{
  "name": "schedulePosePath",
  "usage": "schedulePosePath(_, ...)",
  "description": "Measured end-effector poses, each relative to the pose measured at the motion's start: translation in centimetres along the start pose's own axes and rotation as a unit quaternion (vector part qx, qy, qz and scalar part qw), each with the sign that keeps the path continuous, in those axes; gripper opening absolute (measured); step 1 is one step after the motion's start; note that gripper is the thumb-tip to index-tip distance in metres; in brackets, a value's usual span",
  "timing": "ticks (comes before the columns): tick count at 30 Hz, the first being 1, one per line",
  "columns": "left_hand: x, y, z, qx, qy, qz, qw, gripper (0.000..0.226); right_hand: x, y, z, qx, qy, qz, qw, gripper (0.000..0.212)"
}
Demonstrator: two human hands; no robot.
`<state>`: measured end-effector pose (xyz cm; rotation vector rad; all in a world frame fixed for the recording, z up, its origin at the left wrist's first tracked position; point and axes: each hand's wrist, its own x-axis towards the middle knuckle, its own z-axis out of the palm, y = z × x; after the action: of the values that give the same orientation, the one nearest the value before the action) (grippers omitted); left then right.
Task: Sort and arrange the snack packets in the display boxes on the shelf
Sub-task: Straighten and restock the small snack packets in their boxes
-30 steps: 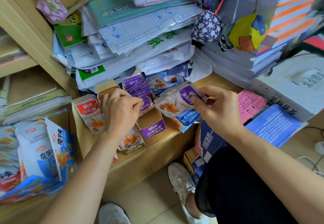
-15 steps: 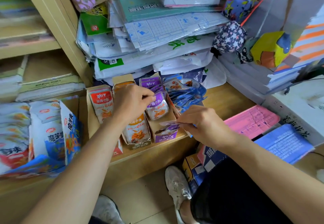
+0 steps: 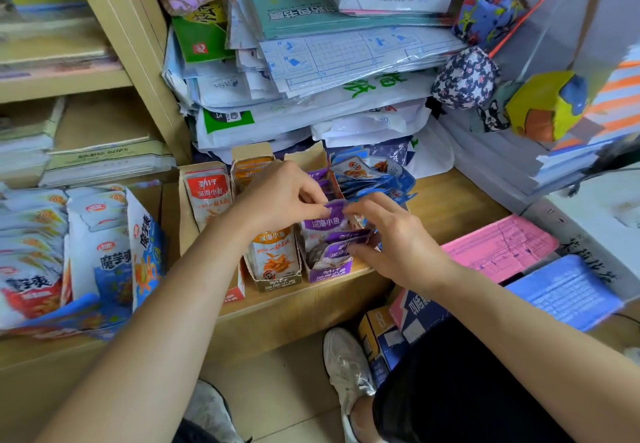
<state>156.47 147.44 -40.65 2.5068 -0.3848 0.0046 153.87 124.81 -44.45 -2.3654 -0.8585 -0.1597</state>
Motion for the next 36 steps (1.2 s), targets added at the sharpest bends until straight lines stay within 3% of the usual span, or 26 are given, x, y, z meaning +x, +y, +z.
schedulePosePath(6,-0.4,-1.1,-0.9,-0.101,-0.098,-0.009,0.99,0.012,0.6,-0.1,0.1,0.034,-0.008,0.014,0.999,0.085)
schedulePosePath(13,-0.8,-1.3,-1.8,-0.182,-0.151,-0.011,0.972,0.019,0.3,0.0,0.5,0.009,-0.015,-0.04,0.999,0.065)
schedulePosePath(16,-0.9,-1.4,-1.5,-0.166,-0.111,-0.004,0.98,0.012,0.3,0.3,0.8,-0.056,0.004,-0.058,0.997,0.064)
schedulePosePath(19,-0.9,-1.1,-0.3,-0.132,-0.043,-0.035,0.99,0.023,0.1,0.4,1.2,-0.096,0.025,-0.043,0.994,0.063)
schedulePosePath(22,-0.9,-0.5,0.4,-0.084,-0.013,-0.062,0.994,0.039,0.0,0.1,1.3,-0.057,0.032,0.001,0.998,0.068)
schedulePosePath(24,-1.0,-0.5,-0.2,-0.137,-0.033,-0.094,0.985,0.04,0.0,0.0,1.1,-0.05,0.024,0.007,0.998,0.076)
schedulePosePath(27,-1.5,-1.4,-1.7,-0.222,-0.087,-0.102,0.966,0.011,0.1,-0.1,1.1,0.012,-0.022,-0.005,1.0,0.082)
schedulePosePath(31,-2.3,-1.9,-1.9,-0.227,-0.126,-0.072,0.963,0.034,0.3,0.0,1.1,0.044,-0.049,-0.002,0.998,0.078)
schedulePosePath(36,-2.5,-2.0,-1.5,-0.247,-0.11,-0.06,0.961,0.031,0.2,0.2,1.0,0.057,-0.066,-0.029,0.996,0.061)
